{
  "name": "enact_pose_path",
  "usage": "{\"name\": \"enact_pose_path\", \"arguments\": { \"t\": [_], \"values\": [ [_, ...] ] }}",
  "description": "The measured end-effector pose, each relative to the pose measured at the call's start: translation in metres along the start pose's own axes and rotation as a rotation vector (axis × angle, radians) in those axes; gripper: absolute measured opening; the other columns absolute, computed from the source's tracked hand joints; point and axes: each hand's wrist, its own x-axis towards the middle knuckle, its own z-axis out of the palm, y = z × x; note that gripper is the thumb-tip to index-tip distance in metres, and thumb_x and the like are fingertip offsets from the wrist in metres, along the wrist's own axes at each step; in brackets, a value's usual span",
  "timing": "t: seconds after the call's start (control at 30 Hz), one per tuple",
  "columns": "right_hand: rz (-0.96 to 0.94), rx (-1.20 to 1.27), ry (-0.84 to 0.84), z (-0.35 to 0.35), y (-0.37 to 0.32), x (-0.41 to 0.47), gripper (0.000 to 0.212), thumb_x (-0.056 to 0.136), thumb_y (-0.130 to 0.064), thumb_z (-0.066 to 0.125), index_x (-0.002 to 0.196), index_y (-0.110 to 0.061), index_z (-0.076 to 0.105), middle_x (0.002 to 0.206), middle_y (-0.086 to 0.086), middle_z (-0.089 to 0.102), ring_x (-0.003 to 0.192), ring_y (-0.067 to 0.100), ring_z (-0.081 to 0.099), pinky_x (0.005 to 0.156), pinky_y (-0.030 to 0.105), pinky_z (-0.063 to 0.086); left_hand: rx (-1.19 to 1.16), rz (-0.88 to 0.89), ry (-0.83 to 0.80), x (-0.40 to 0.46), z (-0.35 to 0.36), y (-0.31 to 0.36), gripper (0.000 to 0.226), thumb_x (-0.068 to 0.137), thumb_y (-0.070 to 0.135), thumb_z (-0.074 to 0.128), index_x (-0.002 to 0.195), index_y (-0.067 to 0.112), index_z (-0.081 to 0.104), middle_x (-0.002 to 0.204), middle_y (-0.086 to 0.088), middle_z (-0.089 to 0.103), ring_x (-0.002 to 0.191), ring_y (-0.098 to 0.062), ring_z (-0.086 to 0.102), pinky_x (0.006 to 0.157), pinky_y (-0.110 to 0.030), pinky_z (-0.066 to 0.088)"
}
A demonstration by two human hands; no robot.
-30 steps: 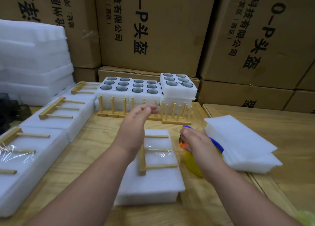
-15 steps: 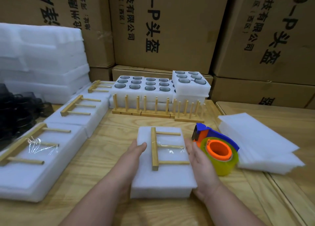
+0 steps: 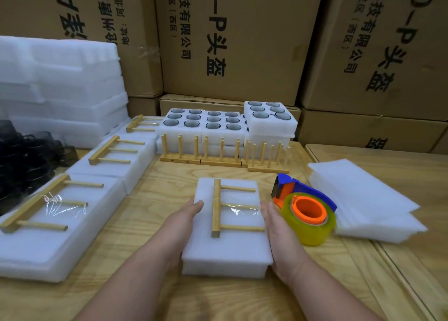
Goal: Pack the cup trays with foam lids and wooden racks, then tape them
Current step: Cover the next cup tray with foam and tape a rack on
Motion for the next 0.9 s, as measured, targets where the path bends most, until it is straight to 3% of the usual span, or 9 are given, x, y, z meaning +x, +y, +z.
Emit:
{"name": "enact_pose_path", "arguments": {
  "t": [0.1, 0.2, 0.27, 0.4, 0.47, 0.6, 0.73, 0.8, 0.9],
  "values": [
    [-0.025, -0.011, 0.059, 0.000, -0.001, -0.004, 0.058, 0.108, -0.049, 0.029, 0.120, -0.014, 0.073, 0.115, 0.012, 0.076, 0.102, 0.026, 0.075, 0.069, 0.032, 0.061, 0.262, -0.008, 0.154, -0.010, -0.003, 0.000, 0.058, 0.098, 0.049, 0.056, 0.144, 0.014, 0.053, 0.140, -0.007, 0.060, 0.125, -0.029, 0.059, 0.111, -0.047, 0.044],
    [-0.055, 0.027, 0.070, 0.003, 0.010, -0.008, 0.060, 0.108, -0.046, 0.028, 0.120, -0.007, 0.073, 0.115, 0.018, 0.075, 0.102, 0.030, 0.074, 0.066, 0.032, 0.062, 0.290, -0.061, 0.113, -0.028, -0.001, -0.005, 0.047, 0.096, 0.054, 0.057, 0.126, 0.018, 0.066, 0.116, 0.003, 0.071, 0.104, -0.020, 0.068, 0.086, -0.035, 0.052],
    [-0.053, 0.062, 0.082, 0.011, 0.014, -0.009, 0.062, 0.107, -0.047, 0.028, 0.121, -0.006, 0.072, 0.116, 0.021, 0.074, 0.104, 0.033, 0.073, 0.069, 0.035, 0.062, 0.205, -0.096, 0.023, -0.041, -0.004, -0.002, 0.046, 0.091, 0.059, 0.062, 0.118, 0.023, 0.070, 0.103, 0.013, 0.076, 0.098, -0.008, 0.067, 0.075, -0.028, 0.048],
    [-0.064, 0.227, 0.062, 0.020, 0.015, -0.006, 0.069, 0.106, -0.053, 0.026, 0.127, -0.003, 0.068, 0.122, 0.024, 0.070, 0.111, 0.039, 0.070, 0.086, 0.045, 0.054, -0.065, -0.032, -0.175, -0.048, -0.022, 0.001, 0.063, 0.081, 0.063, 0.071, 0.128, 0.022, 0.069, 0.122, 0.003, 0.075, 0.119, -0.020, 0.067, 0.107, -0.042, 0.046],
    [-0.058, 0.314, 0.048, 0.025, 0.016, -0.004, 0.069, 0.104, -0.058, 0.029, 0.125, -0.005, 0.068, 0.121, 0.025, 0.070, 0.106, 0.040, 0.071, 0.086, 0.047, 0.051, -0.290, 0.065, -0.244, -0.056, -0.022, 0.002, 0.062, 0.087, 0.055, 0.064, 0.138, 0.020, 0.060, 0.133, -0.008, 0.069, 0.125, -0.025, 0.065, 0.104, -0.047, 0.052],
    [-0.095, 0.349, 0.079, 0.044, 0.025, 0.003, 0.062, 0.106, -0.054, 0.029, 0.107, -0.010, 0.073, 0.102, 0.017, 0.078, 0.083, 0.030, 0.078, 0.061, 0.037, 0.060, -0.698, 0.219, -0.023, -0.063, -0.007, -0.008, 0.078, 0.072, 0.048, 0.071, 0.139, 0.011, 0.055, 0.127, -0.011, 0.072, 0.117, -0.024, 0.069, 0.087, -0.037, 0.062],
    [-0.145, -0.057, 0.035, 0.059, 0.041, 0.009, 0.064, 0.107, -0.055, 0.027, 0.101, -0.022, 0.081, 0.106, 0.009, 0.079, 0.096, 0.022, 0.076, 0.081, 0.038, 0.056, -0.563, 0.145, 0.147, -0.058, 0.002, -0.021, 0.069, 0.062, 0.040, 0.085, 0.124, 0.035, 0.056, 0.108, -0.005, 0.078, 0.095, -0.033, 0.076, 0.069, -0.053, 0.062],
    [-0.311, -0.454, 0.070, 0.047, 0.040, 0.015, 0.056, 0.108, -0.051, 0.028, 0.096, -0.038, 0.081, 0.106, -0.008, 0.078, 0.099, 0.006, 0.072, 0.085, 0.026, 0.050, -0.562, 0.123, 0.230, -0.050, -0.007, -0.020, 0.059, 0.075, 0.037, 0.082, 0.127, 0.033, 0.056, 0.105, -0.006, 0.079, 0.090, -0.031, 0.077, 0.066, -0.052, 0.061],
    [-0.509, -1.246, 0.101, 0.018, 0.024, 0.035, 0.053, 0.100, -0.058, 0.031, 0.116, -0.030, 0.073, 0.124, -0.011, 0.070, 0.122, 0.008, 0.059, 0.097, 0.026, 0.042, -0.597, 0.152, 0.282, -0.041, -0.029, -0.008, 0.056, 0.085, 0.039, 0.074, 0.136, 0.030, 0.054, 0.111, -0.005, 0.078, 0.092, -0.027, 0.077, 0.068, -0.049, 0.061]
  ]
}}
